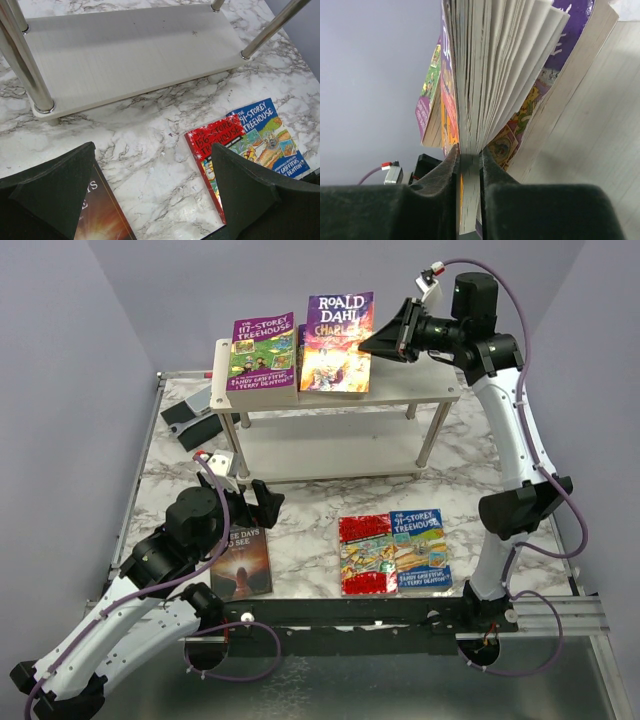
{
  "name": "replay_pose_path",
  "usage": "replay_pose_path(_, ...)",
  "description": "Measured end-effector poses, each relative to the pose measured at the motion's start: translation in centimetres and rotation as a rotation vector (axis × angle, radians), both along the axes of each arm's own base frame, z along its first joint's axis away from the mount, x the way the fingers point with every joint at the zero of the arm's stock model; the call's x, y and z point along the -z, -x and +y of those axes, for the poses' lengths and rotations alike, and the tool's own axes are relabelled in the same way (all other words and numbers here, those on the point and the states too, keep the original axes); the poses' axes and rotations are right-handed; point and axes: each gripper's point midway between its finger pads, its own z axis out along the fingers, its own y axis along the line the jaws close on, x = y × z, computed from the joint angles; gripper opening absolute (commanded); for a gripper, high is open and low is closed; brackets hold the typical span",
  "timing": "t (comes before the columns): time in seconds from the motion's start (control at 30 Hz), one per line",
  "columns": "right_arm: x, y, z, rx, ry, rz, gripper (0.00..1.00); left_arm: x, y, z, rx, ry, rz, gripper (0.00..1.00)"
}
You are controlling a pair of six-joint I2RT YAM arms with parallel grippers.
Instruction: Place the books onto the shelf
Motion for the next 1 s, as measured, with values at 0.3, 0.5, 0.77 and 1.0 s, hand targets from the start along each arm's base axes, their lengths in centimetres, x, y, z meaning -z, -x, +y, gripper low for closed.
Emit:
replay_pose_path(0.3, 0.5, -1.1, -0.1, 0.029, 0.016, -0.005, 0.43, 0.0, 0.0, 0.0, 0.000, 0.001, -0.001, 0.99)
replay_pose_path(0.5, 2.1, -2.1, -0.5, 0.079, 0.053, 0.007, 0.48, 0.0, 0.0, 0.0, 0.000, 0.002, -0.001, 0.99)
replay_pose_path(0.77, 3.0, -1.8, -2.1, 0.172, 0.114, -0.011, 0.47, 0.1, 0.0, 0.0, 0.000, -0.001, 0.001, 0.99)
replay_pose_path(1.0, 0.9, -0.2, -2.3, 0.191, 0.119, -0.092, 0.41, 0.1, 0.0, 0.0, 0.000, -0.002, 0.002, 0.99)
